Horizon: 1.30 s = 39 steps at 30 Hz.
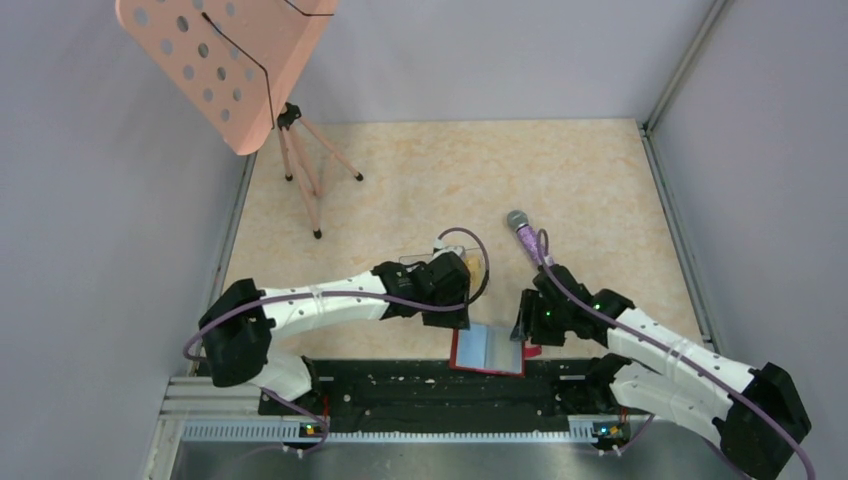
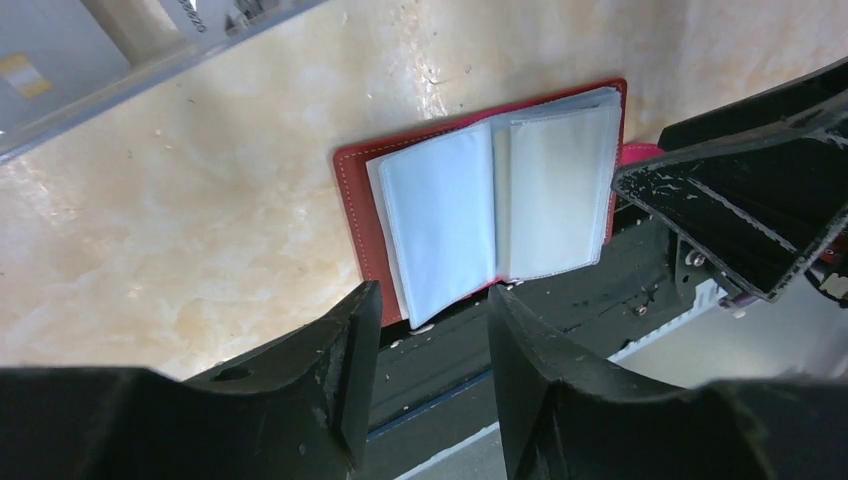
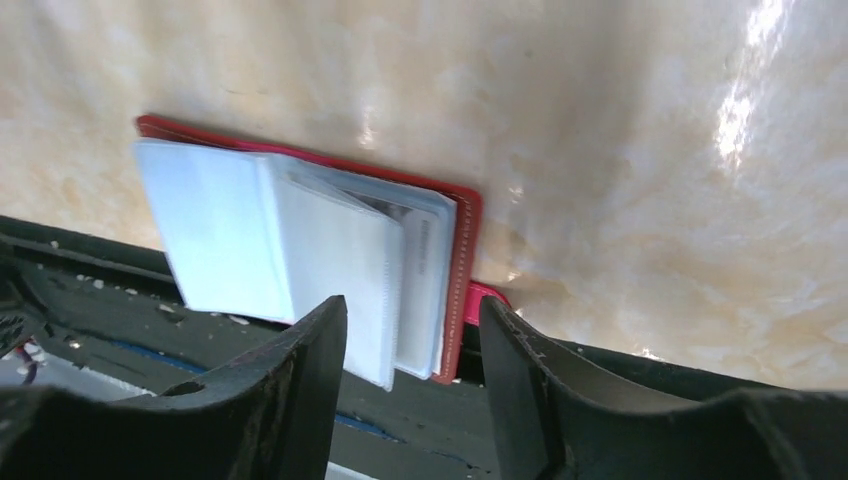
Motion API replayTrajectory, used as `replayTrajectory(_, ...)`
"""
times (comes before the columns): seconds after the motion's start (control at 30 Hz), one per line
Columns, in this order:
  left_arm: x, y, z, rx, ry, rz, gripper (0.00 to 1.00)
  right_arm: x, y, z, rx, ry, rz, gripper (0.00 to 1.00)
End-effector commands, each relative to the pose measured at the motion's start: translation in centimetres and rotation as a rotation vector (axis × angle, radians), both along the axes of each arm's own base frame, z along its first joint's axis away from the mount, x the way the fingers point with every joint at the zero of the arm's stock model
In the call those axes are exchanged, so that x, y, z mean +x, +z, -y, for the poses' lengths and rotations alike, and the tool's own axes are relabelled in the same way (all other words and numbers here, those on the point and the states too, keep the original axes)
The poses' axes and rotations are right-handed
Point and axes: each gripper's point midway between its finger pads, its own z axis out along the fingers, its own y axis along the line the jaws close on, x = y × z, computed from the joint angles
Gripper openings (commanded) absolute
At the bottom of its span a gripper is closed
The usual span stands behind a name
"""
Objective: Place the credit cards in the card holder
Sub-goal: Turn over the card holder at the corner of the board, then pick up the credit card from the storage box.
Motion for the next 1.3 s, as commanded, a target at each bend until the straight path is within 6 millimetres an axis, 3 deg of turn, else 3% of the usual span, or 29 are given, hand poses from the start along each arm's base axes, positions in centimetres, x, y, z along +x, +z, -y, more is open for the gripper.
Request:
replayTrajectory(0.0, 1.5, 1.6, -0.4, -0.111, 0.015, 0.028, 0.49, 2.8, 4.2, -1.4, 0.053, 0.023, 0.140, 0.54)
replayTrajectory(0.17, 4.3, 4.9, -0.8, -0.341, 0.042, 0.021, 0.49, 4.9, 7.1, -3.1, 0.102, 0.044, 0.215, 0.62)
replayTrajectory(0.37, 8.9, 7.8, -4.0, -0.432, 0.112, 0.068, 0.49, 8.0, 9.1, -6.3, 0.178, 0.093, 0.238, 0.63)
replayTrajectory(0.6, 12.8, 6.4, -8.8, -0.334, 0.205, 0.045, 0.47, 12.5, 11.7, -11.1, 0.246, 0.192, 0.266, 0.61)
replayTrajectory(0.83, 13.5, 3.0, -10.9, -0.133, 0.178, -0.005, 0.41, 15.0, 9.4, -15.3, 0.306, 0.276, 0.191, 0.53)
replayTrajectory(0.93, 13.6, 1.9, -11.8, -0.071, 0.187, -0.003, 0.38, 15.0, 7.7, -16.6, 0.350, 0.293, 0.144, 0.46)
replayTrajectory(1.1, 13.5, 0.3, -13.8, 0.044, 0.222, -0.009, 0.39, 14.8, 5.3, -17.8, 0.402, 0.295, 0.086, 0.44)
replayTrajectory(1.27, 13.2, -1.0, -14.0, 0.071, 0.206, -0.034, 0.39, 14.6, 4.1, -19.2, 0.418, 0.306, 0.057, 0.43)
